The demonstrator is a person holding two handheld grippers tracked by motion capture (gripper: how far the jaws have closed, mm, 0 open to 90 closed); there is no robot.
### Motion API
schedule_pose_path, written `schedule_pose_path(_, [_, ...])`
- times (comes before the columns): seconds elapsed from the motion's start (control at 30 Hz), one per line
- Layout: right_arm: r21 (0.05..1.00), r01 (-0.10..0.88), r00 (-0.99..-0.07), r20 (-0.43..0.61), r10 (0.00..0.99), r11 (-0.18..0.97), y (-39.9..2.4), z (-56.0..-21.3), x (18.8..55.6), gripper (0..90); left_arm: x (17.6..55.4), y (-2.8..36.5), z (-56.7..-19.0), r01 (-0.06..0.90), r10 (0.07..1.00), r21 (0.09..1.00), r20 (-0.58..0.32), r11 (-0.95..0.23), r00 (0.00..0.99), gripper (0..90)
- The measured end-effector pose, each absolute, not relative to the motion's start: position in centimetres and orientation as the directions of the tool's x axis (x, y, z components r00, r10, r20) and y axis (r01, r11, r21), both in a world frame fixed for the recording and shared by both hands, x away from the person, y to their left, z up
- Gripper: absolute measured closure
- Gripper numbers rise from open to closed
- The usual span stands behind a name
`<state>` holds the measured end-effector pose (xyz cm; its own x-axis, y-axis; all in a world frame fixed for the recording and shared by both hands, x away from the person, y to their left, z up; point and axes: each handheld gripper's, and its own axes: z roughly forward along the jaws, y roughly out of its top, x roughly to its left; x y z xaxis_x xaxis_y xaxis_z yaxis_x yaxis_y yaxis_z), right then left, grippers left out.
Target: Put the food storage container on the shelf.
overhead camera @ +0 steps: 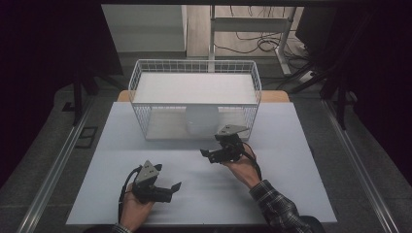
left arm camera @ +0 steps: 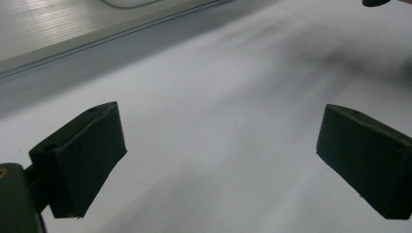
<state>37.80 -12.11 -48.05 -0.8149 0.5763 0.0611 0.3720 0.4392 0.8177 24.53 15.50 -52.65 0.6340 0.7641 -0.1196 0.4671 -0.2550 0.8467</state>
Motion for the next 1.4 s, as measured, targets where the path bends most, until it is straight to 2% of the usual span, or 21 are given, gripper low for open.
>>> schedule_pose_path(0.3, [0.8,0.372,-0.824,0.05,0.565,0.471,-12.9,-48.6,36.4,6.8,24.6,15.7,-52.6,0.469,0.761,0.848,-0.13,-0.247,0.636,3.3])
schedule_pose_path(0.93, [0.777,0.398,-0.822,0.067,0.565,0.488,-15.6,-49.3,34.0,5.0,24.6,15.7,-52.7,0.466,0.757,0.847,-0.125,-0.255,0.641,3.1])
schedule_pose_path(1.4, [0.772,0.39,-0.825,0.052,0.563,0.502,-17.6,-49.5,32.3,0.0,24.3,16.3,-52.8,0.473,0.759,0.842,-0.125,-0.26,0.64,2.7])
